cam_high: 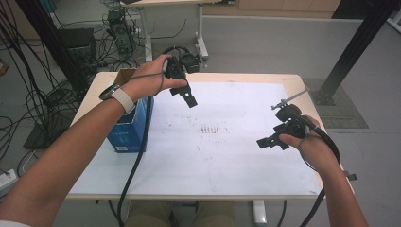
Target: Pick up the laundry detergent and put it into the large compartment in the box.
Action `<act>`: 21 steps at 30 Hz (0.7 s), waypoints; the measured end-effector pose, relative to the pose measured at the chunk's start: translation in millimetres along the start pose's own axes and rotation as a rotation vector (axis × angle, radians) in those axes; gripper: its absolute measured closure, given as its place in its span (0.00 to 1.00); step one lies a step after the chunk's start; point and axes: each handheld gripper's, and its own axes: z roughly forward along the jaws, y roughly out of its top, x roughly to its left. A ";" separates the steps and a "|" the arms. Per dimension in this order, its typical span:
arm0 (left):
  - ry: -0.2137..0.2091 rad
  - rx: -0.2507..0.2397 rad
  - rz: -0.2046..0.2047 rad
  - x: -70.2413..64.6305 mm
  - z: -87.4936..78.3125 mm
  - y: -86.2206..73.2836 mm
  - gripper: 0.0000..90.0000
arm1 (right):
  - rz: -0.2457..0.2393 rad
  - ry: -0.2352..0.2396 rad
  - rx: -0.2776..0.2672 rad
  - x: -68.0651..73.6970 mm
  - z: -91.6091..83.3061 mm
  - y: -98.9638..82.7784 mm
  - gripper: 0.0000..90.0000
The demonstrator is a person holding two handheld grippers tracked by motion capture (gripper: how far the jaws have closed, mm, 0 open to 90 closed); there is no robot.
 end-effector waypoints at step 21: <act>0.008 0.021 -0.011 -0.6 7.7 0.7 0.06 | 0.006 0.000 0.001 -0.8 0.8 -3.7 0.10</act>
